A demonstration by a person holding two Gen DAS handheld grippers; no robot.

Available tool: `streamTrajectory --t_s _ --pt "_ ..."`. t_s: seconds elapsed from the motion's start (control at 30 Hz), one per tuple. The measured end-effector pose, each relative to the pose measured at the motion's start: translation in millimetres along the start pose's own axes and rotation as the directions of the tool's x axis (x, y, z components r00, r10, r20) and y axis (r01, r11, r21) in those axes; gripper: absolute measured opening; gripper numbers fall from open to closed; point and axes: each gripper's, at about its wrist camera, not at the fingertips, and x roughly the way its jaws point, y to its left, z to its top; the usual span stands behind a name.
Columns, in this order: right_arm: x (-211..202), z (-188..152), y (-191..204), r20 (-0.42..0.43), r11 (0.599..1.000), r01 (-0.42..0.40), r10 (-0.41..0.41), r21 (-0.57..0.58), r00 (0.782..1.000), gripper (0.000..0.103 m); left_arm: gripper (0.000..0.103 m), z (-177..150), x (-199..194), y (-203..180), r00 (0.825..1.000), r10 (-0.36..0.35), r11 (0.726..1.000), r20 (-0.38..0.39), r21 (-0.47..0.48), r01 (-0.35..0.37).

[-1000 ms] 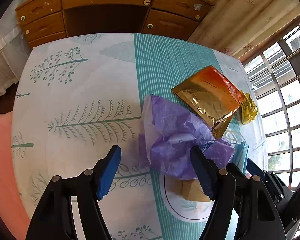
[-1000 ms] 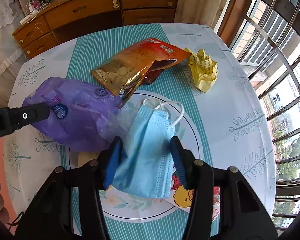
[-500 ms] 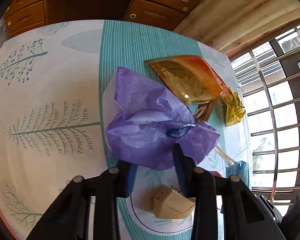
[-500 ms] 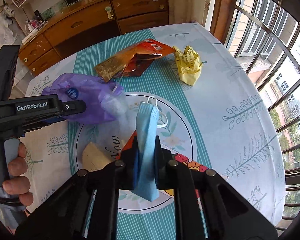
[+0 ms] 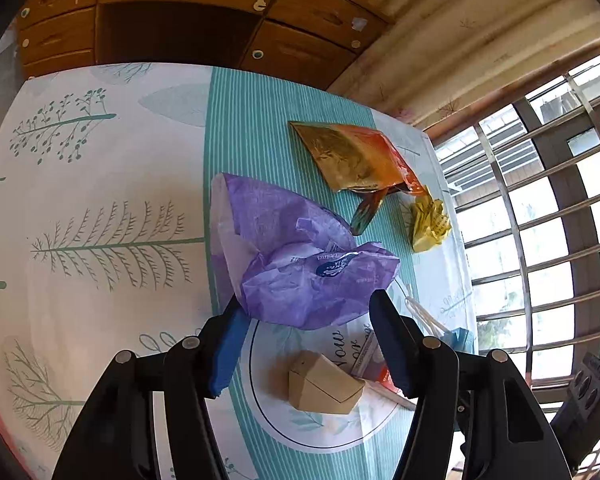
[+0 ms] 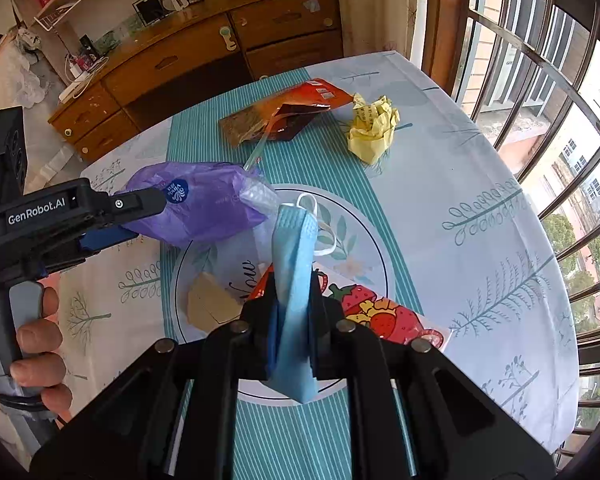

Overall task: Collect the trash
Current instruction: 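Lift the purple bag with the left tool while the right tool holds the mask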

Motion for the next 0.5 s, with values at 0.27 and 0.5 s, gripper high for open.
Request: streamTrajectory --t_s 0.27,0.5 --pt "1.5 -4.4 -0.8 -0.008 1.0 -0.002 0.002 -0.006 1.0 0.009 0.064 17.3 -2.5 23.2 0.999 -0.023 0.99 0.031 -0.135 0.027" --pt "2.9 -3.4 -4.1 -0.009 1.0 0.003 -0.003 0.004 1.0 0.009 0.063 21.2 23.2 20.0 0.999 0.026 0.994 -0.037 -0.109 -0.03"
